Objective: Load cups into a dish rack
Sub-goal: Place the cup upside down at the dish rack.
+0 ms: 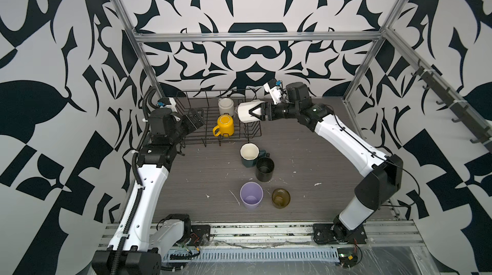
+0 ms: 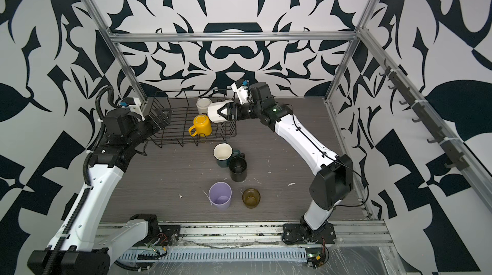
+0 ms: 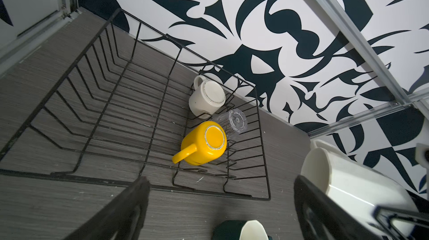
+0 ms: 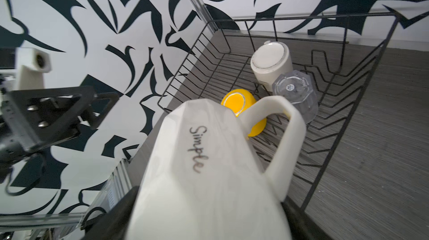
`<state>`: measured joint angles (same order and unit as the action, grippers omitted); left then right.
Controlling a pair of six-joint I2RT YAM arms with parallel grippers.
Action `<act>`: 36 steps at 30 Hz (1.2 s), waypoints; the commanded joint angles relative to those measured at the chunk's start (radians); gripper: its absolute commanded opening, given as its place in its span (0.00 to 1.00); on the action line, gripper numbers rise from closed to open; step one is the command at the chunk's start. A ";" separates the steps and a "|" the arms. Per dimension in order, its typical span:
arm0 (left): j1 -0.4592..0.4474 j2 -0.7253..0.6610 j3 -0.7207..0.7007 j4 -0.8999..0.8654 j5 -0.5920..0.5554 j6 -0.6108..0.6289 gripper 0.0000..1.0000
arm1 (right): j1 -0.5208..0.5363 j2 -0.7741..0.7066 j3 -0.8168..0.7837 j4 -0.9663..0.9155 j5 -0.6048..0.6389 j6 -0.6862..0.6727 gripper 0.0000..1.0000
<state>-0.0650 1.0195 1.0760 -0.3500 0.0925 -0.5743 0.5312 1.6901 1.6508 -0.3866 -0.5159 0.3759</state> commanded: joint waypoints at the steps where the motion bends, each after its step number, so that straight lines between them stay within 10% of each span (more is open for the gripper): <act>1: 0.007 -0.035 -0.023 -0.035 -0.046 0.044 0.99 | 0.011 -0.010 0.091 0.013 0.063 -0.072 0.00; 36: 0.029 -0.170 -0.117 -0.061 -0.143 0.112 0.99 | 0.141 0.418 0.620 -0.384 0.470 -0.337 0.00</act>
<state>-0.0429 0.8646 0.9859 -0.3908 -0.0395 -0.4732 0.6640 2.1391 2.1860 -0.8036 -0.0765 0.0692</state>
